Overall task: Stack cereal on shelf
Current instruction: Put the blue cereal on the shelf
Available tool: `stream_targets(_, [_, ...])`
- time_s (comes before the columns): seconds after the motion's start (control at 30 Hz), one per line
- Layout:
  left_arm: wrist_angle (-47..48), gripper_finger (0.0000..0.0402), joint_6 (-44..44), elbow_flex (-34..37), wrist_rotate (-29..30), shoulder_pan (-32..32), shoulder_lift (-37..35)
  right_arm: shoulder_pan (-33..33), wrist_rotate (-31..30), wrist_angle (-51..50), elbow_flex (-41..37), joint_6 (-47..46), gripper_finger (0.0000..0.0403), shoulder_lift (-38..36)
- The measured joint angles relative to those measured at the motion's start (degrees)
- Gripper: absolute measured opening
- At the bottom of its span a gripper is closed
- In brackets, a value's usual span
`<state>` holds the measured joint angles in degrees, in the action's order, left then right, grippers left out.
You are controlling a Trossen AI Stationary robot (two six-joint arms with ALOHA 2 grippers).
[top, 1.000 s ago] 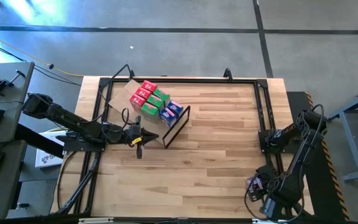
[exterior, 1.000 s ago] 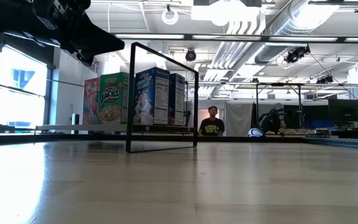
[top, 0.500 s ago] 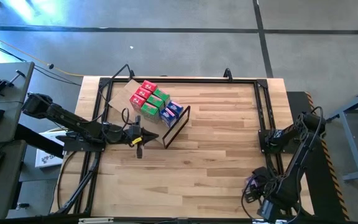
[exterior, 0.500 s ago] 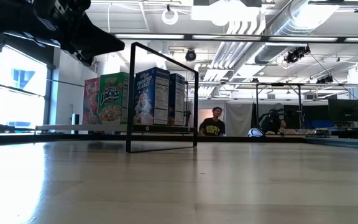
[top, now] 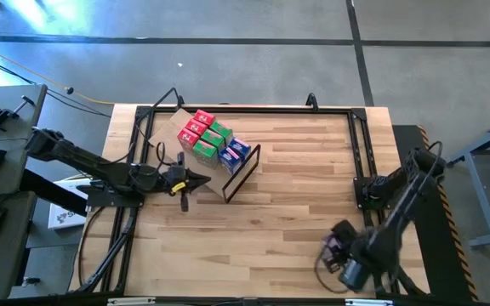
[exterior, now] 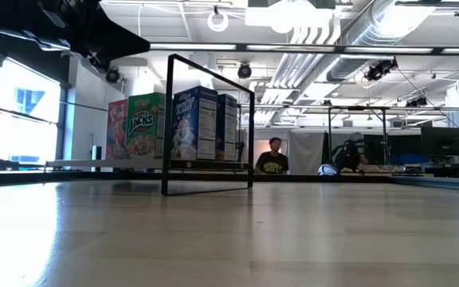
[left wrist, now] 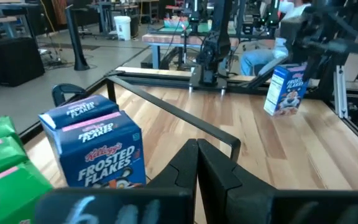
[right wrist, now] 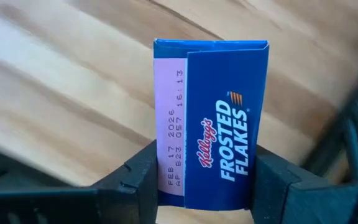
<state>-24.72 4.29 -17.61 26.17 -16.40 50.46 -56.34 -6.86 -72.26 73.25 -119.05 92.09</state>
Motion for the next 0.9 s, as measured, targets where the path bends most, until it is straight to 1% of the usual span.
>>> stream_targets(0.1, [2.09, 0.0000, -0.57, 0.00, 0.00, 0.00, -2.03, 6.21, -2.80, 0.13, 3.51, 12.75, 0.0166, -0.58])
stream_targets(0.2, [4.00, 0.0000, -1.48, 0.00, -0.01, 0.00, -3.28, 14.07, -5.62, 0.99, 8.55, 27.78, 0.0167, -0.11])
stream_targets(0.27, [4.93, 0.0000, -2.10, 0.00, -0.03, 0.00, -3.88, 19.19, -6.22, 3.26, 11.87, 38.93, 0.0167, 1.20])
stream_targets(0.33, [5.66, 0.0000, -2.79, 0.00, -0.21, 0.00, -4.06, 24.09, -5.30, 5.82, 15.07, 49.71, 0.0167, 3.44])
stream_targets(0.43, [6.66, 0.0000, -2.83, 0.02, -0.43, 0.00, -4.39, 30.29, -1.08, 8.46, 20.50, 64.15, 0.0167, 8.64])
stream_targets(0.5, [7.06, 0.0000, -2.19, 0.02, -0.77, 0.00, -4.40, 33.44, 1.49, 8.90, 24.64, 72.19, 0.0167, 13.15])
stream_targets(0.67, [7.17, 0.0000, -2.01, 0.02, -2.03, 0.00, -4.40, 37.43, 5.53, 9.23, 37.19, 87.81, 0.0168, 24.88])
stream_targets(0.77, [7.87, 0.0000, -2.01, 0.02, -2.05, 0.00, -4.40, 38.67, 5.91, 9.13, 44.37, 93.57, 0.0168, 30.94])
stream_targets(0.9, [9.31, 0.0000, -0.28, 0.02, -2.05, 0.00, -4.40, 39.83, 5.93, 8.03, 52.42, 98.73, 0.0168, 37.40])
